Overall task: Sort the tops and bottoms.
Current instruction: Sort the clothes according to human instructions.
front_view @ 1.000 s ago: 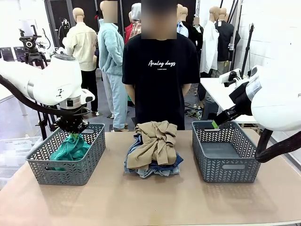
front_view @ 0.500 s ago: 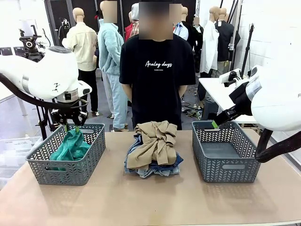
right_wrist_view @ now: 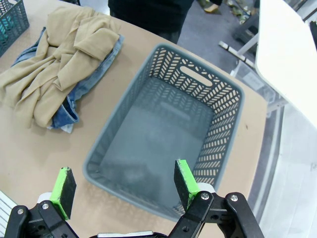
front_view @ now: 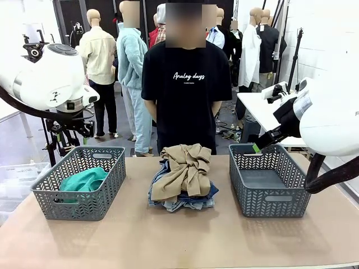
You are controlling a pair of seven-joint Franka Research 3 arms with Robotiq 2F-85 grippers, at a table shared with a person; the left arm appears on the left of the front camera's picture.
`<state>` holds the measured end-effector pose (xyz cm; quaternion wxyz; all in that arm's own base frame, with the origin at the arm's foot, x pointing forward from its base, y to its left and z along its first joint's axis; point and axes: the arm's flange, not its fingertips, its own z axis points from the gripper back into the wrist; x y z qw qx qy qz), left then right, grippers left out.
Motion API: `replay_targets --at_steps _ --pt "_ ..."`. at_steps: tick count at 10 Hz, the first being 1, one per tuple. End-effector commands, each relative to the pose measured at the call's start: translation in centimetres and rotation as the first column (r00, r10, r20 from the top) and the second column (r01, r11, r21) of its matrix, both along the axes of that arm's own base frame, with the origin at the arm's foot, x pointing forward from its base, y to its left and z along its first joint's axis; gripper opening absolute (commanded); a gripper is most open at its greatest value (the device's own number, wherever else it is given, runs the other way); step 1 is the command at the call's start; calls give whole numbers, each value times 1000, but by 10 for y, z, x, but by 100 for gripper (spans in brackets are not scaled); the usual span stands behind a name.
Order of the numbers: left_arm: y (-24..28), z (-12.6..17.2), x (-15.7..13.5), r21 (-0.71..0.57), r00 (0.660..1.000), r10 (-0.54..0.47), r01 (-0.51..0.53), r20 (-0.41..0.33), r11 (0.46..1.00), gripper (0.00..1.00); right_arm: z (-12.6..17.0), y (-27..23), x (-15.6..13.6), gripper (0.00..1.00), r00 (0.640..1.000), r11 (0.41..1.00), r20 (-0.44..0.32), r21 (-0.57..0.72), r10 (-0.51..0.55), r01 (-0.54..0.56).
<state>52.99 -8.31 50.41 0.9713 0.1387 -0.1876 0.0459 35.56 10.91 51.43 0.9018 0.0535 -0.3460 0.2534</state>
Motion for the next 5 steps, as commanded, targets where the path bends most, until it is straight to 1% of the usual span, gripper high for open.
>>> replay_targets --at_steps 1,2,3,5 --pt "-4 1 -2 -54 1000 0 -1 -12 999 93 -2 0 2 100 1000 1000 -4 11 5 -5" --pt "-5 -1 -2 -75 998 -21 17 -55 997 93 -2 0 2 100 1000 1000 -4 11 5 -5" --pt "-2 0 0 -16 1000 3 -3 -3 1000 93 -2 0 2 100 1000 1000 -4 11 5 -5" --pt "-2 0 0 -16 1000 3 -3 -3 1000 93 -2 0 2 100 1000 1000 -4 11 5 -5"
